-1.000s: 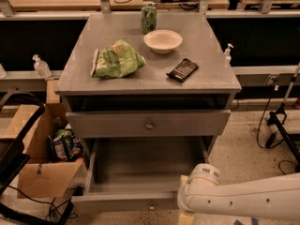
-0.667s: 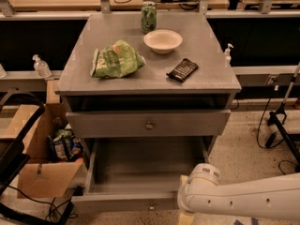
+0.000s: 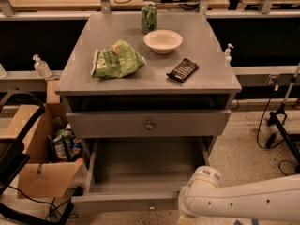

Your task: Open middle drawer

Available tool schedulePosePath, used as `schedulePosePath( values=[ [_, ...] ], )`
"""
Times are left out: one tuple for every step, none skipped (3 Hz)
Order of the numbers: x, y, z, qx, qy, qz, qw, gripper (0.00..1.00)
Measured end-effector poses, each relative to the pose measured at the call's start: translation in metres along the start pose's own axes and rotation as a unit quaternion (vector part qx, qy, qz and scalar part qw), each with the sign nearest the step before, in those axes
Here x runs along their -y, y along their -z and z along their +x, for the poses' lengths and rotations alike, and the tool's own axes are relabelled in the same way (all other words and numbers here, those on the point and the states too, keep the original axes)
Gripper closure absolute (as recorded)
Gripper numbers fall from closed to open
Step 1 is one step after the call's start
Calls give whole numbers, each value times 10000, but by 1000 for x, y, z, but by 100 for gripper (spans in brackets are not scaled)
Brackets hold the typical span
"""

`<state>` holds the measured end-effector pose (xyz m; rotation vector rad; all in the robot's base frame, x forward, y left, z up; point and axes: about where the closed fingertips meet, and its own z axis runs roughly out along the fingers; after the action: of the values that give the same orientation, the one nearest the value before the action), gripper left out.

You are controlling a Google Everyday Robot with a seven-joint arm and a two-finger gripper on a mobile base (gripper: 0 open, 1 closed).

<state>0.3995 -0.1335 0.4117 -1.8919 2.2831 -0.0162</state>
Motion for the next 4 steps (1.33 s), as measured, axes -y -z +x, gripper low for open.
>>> schedulePosePath(
  values=[
    [-20,-1,7,-63,-155,-235,9996,66],
    [-20,2,7,-63,-155,-235,9996,89],
    [-19,3,6,-63,-155,-235,9996,100],
    [-19,4,6,-63,-155,-235,9996,100]
  ],
)
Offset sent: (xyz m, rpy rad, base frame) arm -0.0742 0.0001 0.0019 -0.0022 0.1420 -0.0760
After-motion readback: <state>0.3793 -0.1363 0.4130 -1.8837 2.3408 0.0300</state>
